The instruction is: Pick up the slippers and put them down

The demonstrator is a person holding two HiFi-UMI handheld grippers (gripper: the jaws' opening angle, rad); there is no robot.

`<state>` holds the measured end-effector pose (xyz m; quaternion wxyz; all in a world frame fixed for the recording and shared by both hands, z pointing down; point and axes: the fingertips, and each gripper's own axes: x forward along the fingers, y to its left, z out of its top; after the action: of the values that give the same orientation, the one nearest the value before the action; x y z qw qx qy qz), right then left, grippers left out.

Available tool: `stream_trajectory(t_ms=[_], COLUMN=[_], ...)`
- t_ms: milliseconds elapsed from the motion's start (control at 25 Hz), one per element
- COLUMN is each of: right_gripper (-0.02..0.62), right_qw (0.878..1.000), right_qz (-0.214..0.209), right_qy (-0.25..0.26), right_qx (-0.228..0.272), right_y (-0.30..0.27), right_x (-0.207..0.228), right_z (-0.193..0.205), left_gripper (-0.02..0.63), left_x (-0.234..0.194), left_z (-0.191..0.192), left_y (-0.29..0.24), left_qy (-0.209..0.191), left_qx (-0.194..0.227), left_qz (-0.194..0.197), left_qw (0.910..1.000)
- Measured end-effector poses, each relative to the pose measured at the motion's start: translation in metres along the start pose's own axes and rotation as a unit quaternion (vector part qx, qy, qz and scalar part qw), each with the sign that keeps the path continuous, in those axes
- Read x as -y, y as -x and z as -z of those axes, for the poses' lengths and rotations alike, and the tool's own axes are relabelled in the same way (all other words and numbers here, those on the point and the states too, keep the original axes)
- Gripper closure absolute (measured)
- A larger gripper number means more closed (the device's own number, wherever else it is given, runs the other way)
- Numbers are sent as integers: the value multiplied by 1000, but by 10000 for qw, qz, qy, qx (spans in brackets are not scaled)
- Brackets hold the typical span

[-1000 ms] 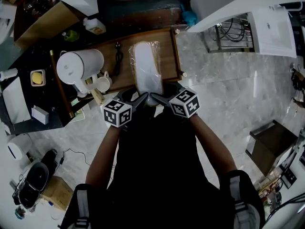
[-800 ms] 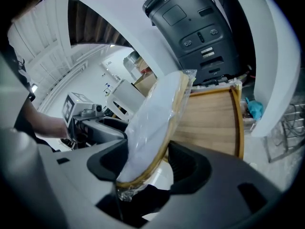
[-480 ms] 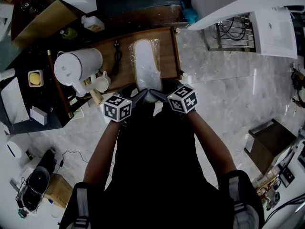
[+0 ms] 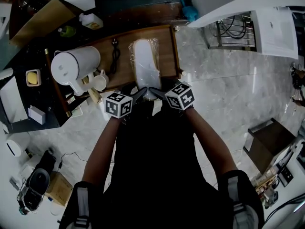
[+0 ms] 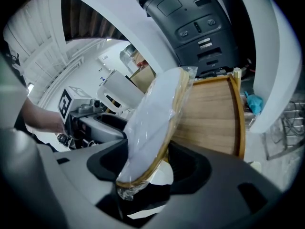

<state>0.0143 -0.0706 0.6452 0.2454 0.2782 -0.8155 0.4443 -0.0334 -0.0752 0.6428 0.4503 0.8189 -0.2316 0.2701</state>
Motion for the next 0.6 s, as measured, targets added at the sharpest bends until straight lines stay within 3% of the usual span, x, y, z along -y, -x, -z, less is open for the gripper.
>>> stream_trajectory(t_ms=[600], right_gripper=[325], right_qw=[9999], right_qz=[42], right_qy=[-34], right_qx=[-163], right_y=[-19], right_x=[18], right_z=[7], left_gripper=[373], left_x=[-21], left_z=[6], left_y=[-19], left_qy=[148], left_qx=[-165], left_qz=[-110], left_qw=[9997])
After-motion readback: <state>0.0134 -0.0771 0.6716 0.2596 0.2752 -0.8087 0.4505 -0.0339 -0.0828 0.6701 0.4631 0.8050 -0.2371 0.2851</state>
